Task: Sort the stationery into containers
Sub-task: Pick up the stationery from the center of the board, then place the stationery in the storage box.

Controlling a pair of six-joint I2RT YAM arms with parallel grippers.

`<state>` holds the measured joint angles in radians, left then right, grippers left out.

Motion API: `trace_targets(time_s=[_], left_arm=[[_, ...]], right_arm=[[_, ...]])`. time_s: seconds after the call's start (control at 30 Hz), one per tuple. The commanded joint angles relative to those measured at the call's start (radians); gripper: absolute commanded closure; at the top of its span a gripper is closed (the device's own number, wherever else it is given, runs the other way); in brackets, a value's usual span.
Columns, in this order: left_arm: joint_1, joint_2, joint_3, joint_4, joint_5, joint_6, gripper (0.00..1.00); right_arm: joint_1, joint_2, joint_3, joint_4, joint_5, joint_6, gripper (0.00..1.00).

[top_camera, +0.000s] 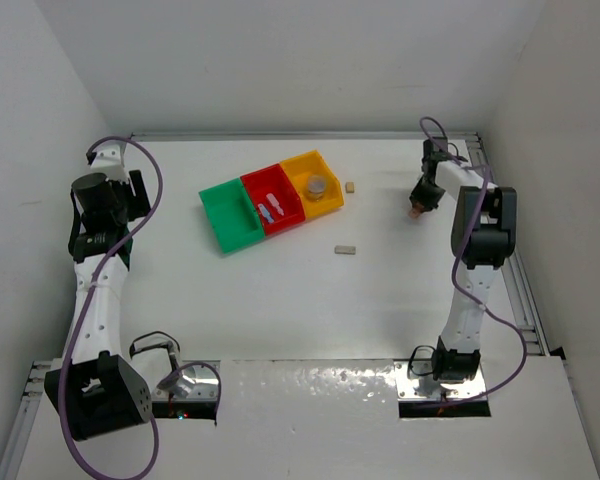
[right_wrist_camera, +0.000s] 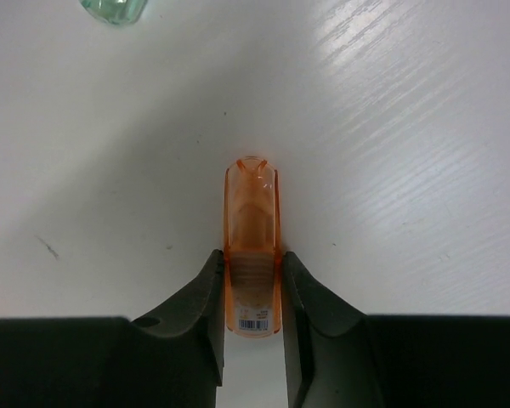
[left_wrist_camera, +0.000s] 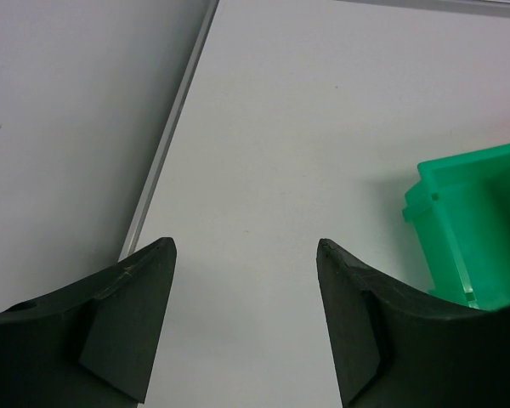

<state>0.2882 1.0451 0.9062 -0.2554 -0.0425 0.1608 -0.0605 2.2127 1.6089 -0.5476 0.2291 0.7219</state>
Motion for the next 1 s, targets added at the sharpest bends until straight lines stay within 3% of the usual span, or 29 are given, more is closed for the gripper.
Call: trace_targets(time_s=[0.0, 0.13, 0.27, 0.33, 0.43, 0.6, 0.7, 0.97], left_arm=[[0.005, -0.027, 0.005, 0.051, -0.008, 0.011, 0.34], [0.005, -0.028, -0.001, 0.039, -0.011, -0.004, 0.35], [0.005, -0.030, -0.019, 0.007, -0.004, -0.039, 0.35], [0.005, -0.031, -0.038, 0.007, 0.001, -0.050, 0.35], [0.005, -0.031, -0.047, 0.005, 0.006, -0.075, 0.35], [0.000, -0.045, -0.036, -0.011, -0.010, -0.067, 0.35], [-0.004, -0.054, -0.038, -0.015, -0.034, -0.055, 0.35], [-0.007, -0.053, -0.067, 0.007, -0.022, -0.070, 0.35]], right_arm=[[0.040, -0.042, -0.026, -0.046, 0.073, -0.122, 1.00], [0.132, -0.151, -0.053, 0.007, 0.102, -0.281, 1.00], [0.266, -0.309, -0.063, 0.133, 0.029, -0.465, 1.00], [0.364, -0.314, -0.005, 0.181, -0.039, -0.544, 1.00], [0.477, -0.222, 0.156, 0.173, -0.198, -0.559, 1.00], [0.609, 0.066, 0.535, 0.106, -0.221, -0.552, 1.00], [0.633, 0.096, 0.496, 0.231, -0.223, -0.518, 1.00], [0.717, 0.154, 0.473, 0.256, -0.231, -0.559, 1.00]])
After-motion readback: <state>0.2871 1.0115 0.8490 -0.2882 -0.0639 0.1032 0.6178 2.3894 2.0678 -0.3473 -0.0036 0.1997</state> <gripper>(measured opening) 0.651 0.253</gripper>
